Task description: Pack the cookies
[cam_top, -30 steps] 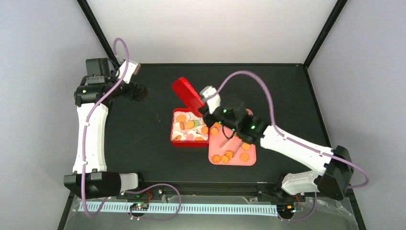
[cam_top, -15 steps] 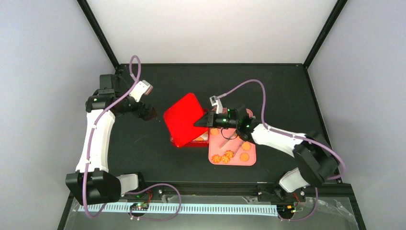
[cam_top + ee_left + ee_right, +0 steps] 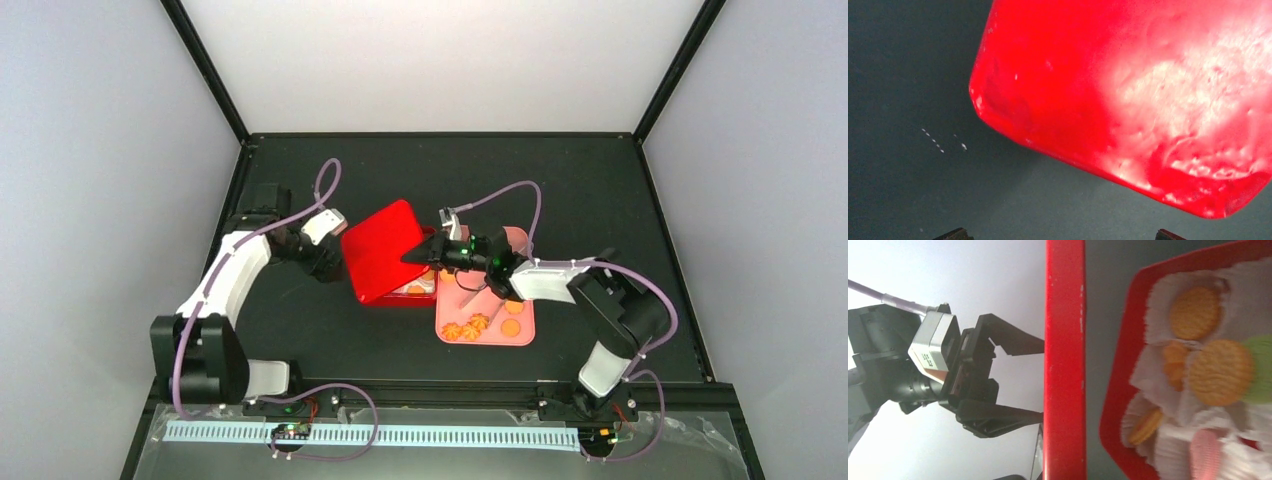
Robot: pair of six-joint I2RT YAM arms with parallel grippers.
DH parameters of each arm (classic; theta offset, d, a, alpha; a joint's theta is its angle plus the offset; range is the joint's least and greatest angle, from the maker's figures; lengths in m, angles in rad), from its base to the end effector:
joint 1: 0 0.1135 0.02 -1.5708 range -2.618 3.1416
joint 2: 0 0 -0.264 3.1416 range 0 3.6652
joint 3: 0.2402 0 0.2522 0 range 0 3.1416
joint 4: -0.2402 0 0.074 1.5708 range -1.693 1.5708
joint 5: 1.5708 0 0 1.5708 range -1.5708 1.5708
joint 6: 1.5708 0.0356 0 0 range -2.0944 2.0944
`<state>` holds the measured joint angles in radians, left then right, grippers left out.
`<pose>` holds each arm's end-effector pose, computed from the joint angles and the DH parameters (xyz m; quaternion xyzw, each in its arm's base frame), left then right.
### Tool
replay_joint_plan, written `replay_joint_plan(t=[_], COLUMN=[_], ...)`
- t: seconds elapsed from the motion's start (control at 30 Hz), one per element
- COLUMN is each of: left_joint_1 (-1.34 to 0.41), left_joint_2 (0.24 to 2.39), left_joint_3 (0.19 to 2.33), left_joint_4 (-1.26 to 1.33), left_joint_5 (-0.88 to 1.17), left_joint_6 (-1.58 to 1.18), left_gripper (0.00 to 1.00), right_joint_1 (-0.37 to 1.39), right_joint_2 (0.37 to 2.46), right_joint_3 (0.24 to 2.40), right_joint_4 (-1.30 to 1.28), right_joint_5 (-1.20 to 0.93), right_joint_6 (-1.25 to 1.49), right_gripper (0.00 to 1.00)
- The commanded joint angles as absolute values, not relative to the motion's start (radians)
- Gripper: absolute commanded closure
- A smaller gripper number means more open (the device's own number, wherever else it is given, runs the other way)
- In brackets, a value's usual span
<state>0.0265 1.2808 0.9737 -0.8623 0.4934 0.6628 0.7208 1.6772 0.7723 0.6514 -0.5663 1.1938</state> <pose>0.2377 -0.0106 0.2526 0.3435 0.8873 -0.1599 0.2628 0.2483 0.2435 0.1944 0.0117 0.7783 0.6077 0.1577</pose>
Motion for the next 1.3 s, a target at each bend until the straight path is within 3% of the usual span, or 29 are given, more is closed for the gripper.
replay_joint_plan(t=[0.0,0.3,0.6,0.93,1.27], left_joint_1=[-0.006,-0.092,-0.129,-0.129,-0.13], left_joint_2=[1.371,1.48,1.526,1.482,1.523], left_joint_3=[0.979,0.975,0.978,0.958,0.984], left_joint_4=[-0.802,-0.726,-0.686,-0.706,-0.705], left_joint_5=[0.417,0.337,0.24,0.178,0.221], left_joint_6=[0.686,0.632,0.614,0.657,0.599], left_gripper=[0.03,0.07,0.1,0.11,0.14], right_joint_1=[0.697,0.694,0.695,0.694,0.694], right_joint_2=[1.736,1.751,1.692,1.569,1.484], right_joint_3=[0.722,0.71,0.713,0.729,0.761], right_joint_4=[0.812,0.765,0.576,0.223,-0.027], right_joint_5=[-0.524,-0.482,-0.467,-0.383,-0.249], right_joint_6=[1.248,1.196,1.09,0.862,0.709], right_gripper=[0.99,0.97,0.62,0.42,0.42])
